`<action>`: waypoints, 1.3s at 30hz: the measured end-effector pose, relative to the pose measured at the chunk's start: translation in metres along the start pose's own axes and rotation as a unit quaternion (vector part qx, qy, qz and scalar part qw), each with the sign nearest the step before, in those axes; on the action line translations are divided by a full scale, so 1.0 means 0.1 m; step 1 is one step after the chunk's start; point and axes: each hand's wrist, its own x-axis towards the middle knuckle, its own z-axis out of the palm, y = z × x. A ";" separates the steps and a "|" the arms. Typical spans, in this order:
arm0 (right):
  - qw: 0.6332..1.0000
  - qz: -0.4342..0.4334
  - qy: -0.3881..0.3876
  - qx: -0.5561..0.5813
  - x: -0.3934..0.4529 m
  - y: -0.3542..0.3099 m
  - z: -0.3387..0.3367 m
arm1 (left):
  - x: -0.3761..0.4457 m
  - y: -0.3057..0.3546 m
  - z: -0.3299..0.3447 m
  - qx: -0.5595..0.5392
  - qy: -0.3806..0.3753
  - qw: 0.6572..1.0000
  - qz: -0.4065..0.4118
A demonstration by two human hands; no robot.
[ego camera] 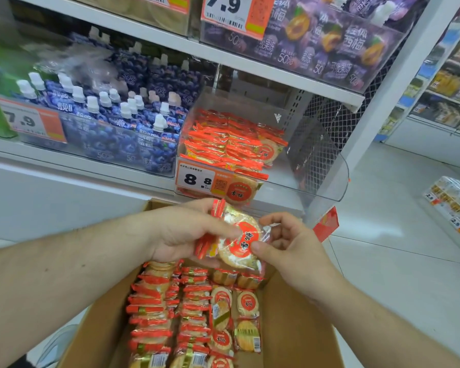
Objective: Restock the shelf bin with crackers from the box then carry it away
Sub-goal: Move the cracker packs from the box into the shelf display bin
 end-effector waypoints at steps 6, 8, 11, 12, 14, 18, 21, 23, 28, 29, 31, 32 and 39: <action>0.983 0.000 -0.001 -0.182 0.02 -0.04 -0.01 | 0.04 -0.06 -0.03 0.102 0.047 0.993 0.046; 0.982 0.005 -0.017 -0.187 0.04 -0.06 -0.02 | 0.02 -0.05 -0.04 0.167 0.039 0.983 0.070; 0.990 0.002 -0.093 -0.102 0.02 -0.09 0.01 | -0.02 0.02 -0.02 0.263 0.000 0.959 0.108; 0.991 -0.001 -0.120 -0.065 0.01 -0.10 0.03 | -0.02 0.04 -0.01 0.280 -0.015 0.952 0.121; 0.990 -0.001 -0.143 -0.010 0.00 -0.09 0.03 | -0.01 0.08 -0.01 0.298 -0.029 0.943 0.149; 0.996 0.003 -0.069 0.065 0.08 -0.19 -0.17 | 0.09 0.15 -0.06 0.234 0.020 0.944 0.233; 0.994 -0.021 0.063 0.089 0.26 -0.40 -0.49 | 0.16 0.19 -0.09 0.277 0.117 0.908 0.290; 0.990 -0.020 0.113 0.081 0.45 -0.54 -0.70 | 0.20 0.20 -0.11 0.361 0.175 0.866 0.300; 0.989 0.022 0.144 -0.038 1.23 -0.44 -0.93 | 0.38 0.18 -0.16 0.549 0.202 0.752 0.304; 0.987 0.031 0.148 -0.057 1.40 -0.38 -0.92 | 0.42 0.17 -0.18 0.561 0.200 0.745 0.301; 0.987 0.062 0.138 -0.062 1.72 -0.23 -0.88 | 0.50 0.14 -0.22 0.579 0.207 0.724 0.313; 0.987 0.082 0.125 -0.060 1.85 -0.17 -0.85 | 0.54 0.12 -0.24 0.582 0.214 0.716 0.320; 0.976 0.158 0.111 -0.102 2.45 0.07 -0.60 | 0.68 0.00 -0.29 0.534 0.235 0.725 0.366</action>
